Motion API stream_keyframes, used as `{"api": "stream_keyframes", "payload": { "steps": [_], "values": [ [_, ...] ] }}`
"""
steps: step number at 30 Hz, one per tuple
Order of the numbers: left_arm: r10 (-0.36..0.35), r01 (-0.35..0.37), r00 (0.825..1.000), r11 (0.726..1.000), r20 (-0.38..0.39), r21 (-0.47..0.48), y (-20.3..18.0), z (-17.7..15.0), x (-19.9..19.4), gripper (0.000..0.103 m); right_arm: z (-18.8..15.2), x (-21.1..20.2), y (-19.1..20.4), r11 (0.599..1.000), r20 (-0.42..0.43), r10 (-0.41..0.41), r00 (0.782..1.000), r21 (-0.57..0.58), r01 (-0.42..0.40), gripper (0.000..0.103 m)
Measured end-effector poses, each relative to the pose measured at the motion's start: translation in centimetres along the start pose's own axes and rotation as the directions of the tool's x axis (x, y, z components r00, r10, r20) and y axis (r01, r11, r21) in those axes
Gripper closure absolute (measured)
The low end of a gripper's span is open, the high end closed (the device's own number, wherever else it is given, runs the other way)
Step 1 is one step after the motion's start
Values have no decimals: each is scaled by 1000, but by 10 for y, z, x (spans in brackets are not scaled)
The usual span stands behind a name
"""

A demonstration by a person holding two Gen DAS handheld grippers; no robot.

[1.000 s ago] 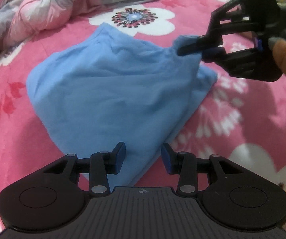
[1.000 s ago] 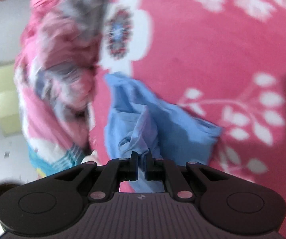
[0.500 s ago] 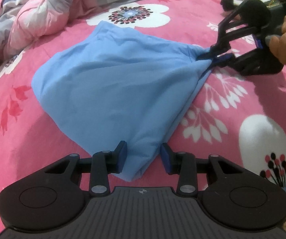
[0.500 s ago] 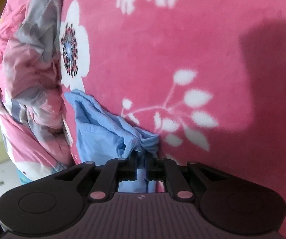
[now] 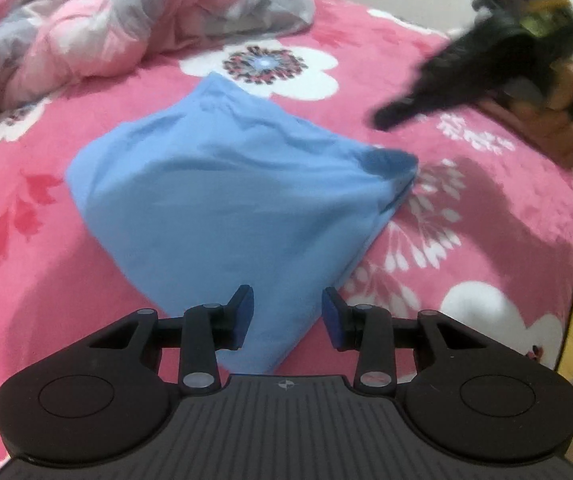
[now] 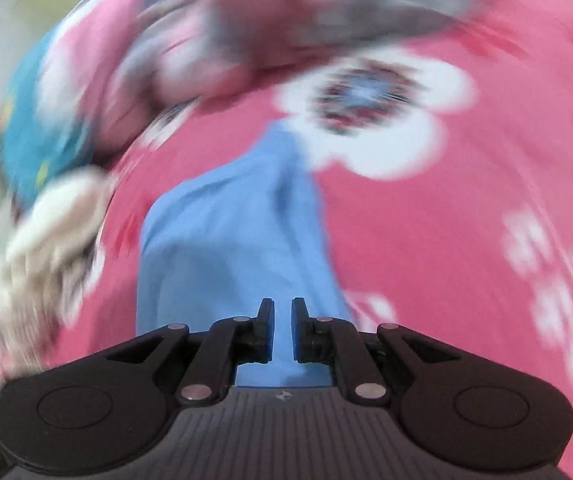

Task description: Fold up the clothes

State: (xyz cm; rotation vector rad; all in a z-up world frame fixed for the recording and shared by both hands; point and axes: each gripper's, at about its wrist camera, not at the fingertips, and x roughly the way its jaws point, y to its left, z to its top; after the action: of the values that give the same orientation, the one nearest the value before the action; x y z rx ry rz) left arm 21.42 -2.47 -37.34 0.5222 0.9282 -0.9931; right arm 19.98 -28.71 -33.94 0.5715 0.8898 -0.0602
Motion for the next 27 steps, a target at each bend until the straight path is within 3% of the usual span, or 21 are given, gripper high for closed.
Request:
{"api": "stream_keyframes", "payload": {
  "steps": [3,7,11,14,16,19,22,25,27],
  "values": [
    [-35,30,996,998,-79,-61,6,-13,20,66,-8,21,-5,981,-83,-92,992,-179,76,97],
    [-68,62,996,994,-60,-90,12,-20,16,65,-1,9,-12,952,-97,-202,975,-254,172,96],
    [-85,77,995,989,-60,-122,14,-21,16,65,27,18,13,934,-22,-110,994,-343,95,96],
    [-91,82,994,988,-67,-128,15,-22,16,65,40,55,36,874,-36,-24,999,-486,3,97],
    [-97,87,993,987,-69,-138,17,-24,15,65,43,80,27,820,-25,-108,994,-567,75,98],
    [-110,100,992,984,-64,-147,20,-27,14,65,68,78,-12,885,17,-185,983,-432,174,97],
    [-120,110,991,981,-59,-158,23,-27,15,64,89,58,-8,904,71,-113,991,-407,132,97],
    [-122,112,991,979,-55,-168,23,-28,15,64,90,75,21,856,-9,20,1000,-516,-22,97],
    [-122,112,991,979,-54,-169,23,-28,14,64,91,103,25,824,-48,12,999,-565,-37,98]
  ]
}}
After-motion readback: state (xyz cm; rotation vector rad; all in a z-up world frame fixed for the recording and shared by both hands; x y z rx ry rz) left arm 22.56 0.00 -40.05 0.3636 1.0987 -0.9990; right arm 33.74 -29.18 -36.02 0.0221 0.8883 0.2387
